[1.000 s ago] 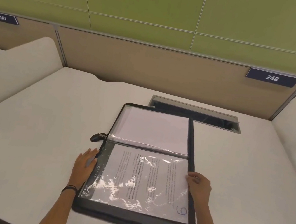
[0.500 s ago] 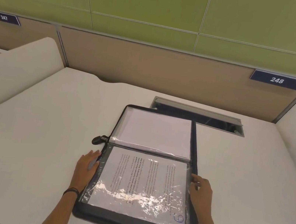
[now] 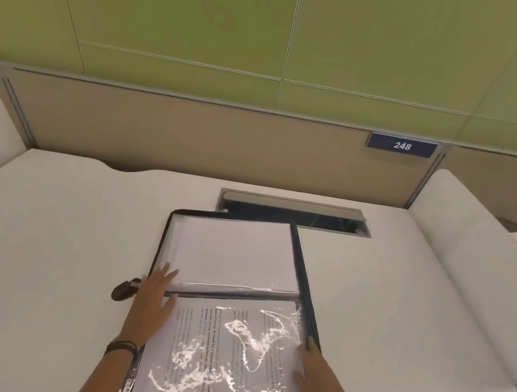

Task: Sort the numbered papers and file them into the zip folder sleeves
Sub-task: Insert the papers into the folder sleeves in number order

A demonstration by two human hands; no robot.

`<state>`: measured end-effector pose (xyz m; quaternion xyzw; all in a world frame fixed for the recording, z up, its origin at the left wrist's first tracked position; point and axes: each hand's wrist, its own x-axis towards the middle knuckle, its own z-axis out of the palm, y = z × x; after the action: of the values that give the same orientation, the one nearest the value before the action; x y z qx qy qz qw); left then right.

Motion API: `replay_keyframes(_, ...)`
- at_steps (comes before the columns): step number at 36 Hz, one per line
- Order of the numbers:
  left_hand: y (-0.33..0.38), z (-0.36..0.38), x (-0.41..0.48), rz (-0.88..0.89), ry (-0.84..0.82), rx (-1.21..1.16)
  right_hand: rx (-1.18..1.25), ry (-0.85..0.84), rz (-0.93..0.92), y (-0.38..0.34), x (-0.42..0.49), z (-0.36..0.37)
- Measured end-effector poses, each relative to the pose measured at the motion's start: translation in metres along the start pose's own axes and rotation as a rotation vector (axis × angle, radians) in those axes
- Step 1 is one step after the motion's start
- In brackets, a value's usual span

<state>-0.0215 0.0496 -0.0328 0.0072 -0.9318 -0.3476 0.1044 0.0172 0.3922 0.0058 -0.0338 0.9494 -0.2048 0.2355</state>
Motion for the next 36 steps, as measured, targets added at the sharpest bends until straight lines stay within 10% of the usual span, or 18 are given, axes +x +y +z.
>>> replay_keyframes(13,0.003,0.003,0.067,0.09,-0.589,0.268,-0.164,-0.193,0.471,-0.031,-0.023,0.047)
replay_keyframes(36,0.028,-0.004,0.053,0.064,-0.822,0.606,-0.166,-0.161,0.525,-0.039,-0.002,0.014)
